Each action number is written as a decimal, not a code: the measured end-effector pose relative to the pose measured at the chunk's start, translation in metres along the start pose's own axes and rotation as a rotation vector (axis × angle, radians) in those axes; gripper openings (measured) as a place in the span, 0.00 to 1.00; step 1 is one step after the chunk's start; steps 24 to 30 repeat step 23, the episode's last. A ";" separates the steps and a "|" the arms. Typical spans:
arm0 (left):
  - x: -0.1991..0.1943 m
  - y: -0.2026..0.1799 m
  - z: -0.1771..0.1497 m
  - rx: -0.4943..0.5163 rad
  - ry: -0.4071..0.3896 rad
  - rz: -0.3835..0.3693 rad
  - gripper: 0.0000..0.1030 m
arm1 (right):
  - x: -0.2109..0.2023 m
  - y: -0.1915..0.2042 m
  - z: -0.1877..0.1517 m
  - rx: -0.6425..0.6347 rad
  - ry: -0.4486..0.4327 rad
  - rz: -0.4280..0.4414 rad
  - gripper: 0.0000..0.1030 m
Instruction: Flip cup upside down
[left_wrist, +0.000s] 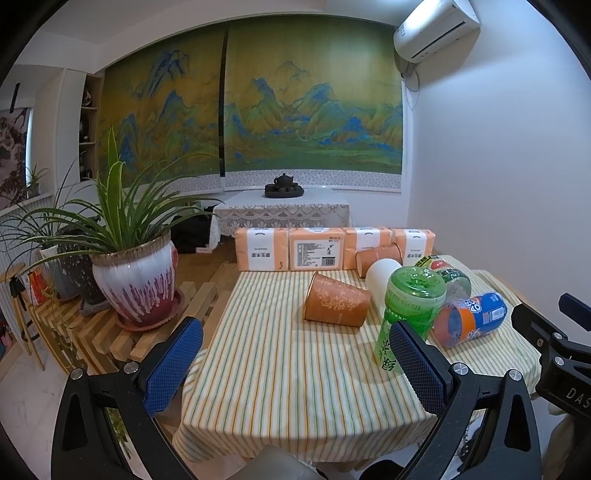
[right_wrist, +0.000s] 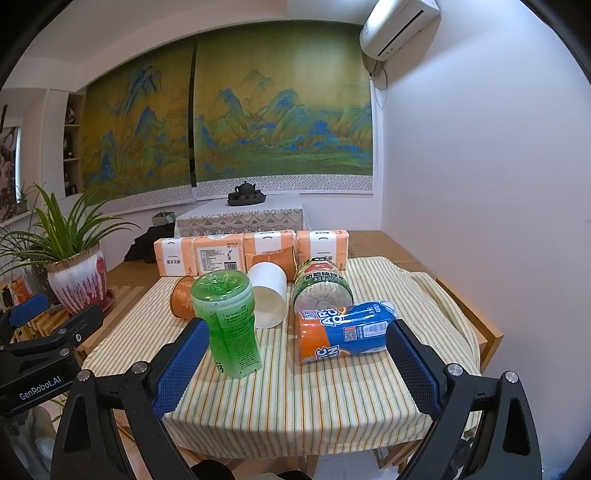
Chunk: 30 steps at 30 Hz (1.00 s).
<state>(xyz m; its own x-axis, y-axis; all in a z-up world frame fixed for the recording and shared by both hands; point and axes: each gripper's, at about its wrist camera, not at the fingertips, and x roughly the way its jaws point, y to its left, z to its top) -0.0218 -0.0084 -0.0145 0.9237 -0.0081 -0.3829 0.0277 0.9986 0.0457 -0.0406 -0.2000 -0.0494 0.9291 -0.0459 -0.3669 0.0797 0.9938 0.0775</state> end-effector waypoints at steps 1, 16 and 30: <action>-0.001 0.000 0.000 0.000 -0.001 0.000 0.99 | 0.000 0.000 0.000 -0.001 -0.001 -0.001 0.92; 0.000 -0.002 0.001 0.006 -0.002 -0.001 0.99 | 0.001 0.000 -0.001 -0.001 0.002 -0.001 0.92; -0.001 -0.003 0.001 0.018 -0.015 0.007 0.99 | 0.002 0.001 -0.003 0.000 0.009 -0.002 0.92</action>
